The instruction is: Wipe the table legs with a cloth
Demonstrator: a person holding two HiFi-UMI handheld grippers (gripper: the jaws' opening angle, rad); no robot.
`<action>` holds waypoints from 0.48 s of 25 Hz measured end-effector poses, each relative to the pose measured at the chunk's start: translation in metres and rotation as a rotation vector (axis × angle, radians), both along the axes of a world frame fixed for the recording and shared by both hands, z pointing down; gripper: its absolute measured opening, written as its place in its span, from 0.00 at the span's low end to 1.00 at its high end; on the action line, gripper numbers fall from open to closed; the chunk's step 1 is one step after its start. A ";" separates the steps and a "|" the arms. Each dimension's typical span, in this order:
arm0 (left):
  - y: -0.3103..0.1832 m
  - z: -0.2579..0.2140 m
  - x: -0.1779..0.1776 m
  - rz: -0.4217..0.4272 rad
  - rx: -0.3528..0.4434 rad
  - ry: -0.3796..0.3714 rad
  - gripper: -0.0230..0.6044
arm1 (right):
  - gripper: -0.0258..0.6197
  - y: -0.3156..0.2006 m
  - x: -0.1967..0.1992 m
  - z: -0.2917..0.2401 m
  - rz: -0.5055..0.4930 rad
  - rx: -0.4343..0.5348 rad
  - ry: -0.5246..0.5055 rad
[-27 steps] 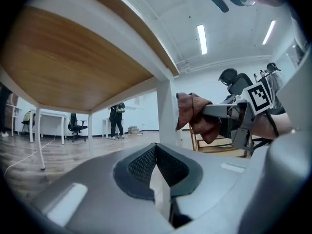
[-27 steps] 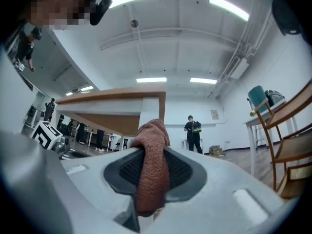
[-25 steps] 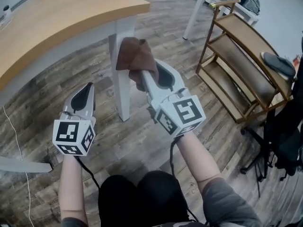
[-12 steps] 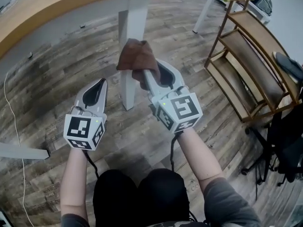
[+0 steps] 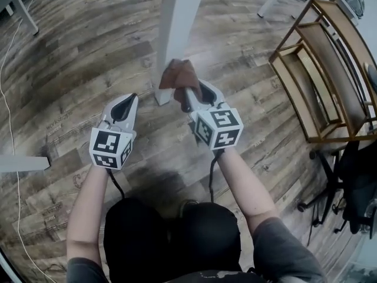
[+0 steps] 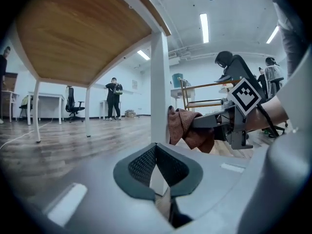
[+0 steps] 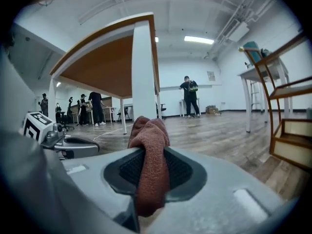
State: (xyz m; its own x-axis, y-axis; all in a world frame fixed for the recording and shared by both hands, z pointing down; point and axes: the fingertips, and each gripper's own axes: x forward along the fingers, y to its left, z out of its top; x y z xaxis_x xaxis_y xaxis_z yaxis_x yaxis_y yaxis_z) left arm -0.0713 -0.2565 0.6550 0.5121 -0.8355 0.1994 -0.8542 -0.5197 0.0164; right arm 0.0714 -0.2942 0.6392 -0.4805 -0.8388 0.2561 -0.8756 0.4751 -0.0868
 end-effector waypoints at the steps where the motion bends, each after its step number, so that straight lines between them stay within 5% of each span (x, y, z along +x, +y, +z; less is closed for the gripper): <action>1: 0.002 0.013 -0.003 -0.004 -0.028 -0.008 0.07 | 0.17 -0.001 0.001 0.015 0.001 -0.037 -0.008; 12: 0.005 0.094 -0.009 -0.006 -0.157 -0.050 0.07 | 0.17 -0.006 0.007 0.142 0.017 -0.236 0.188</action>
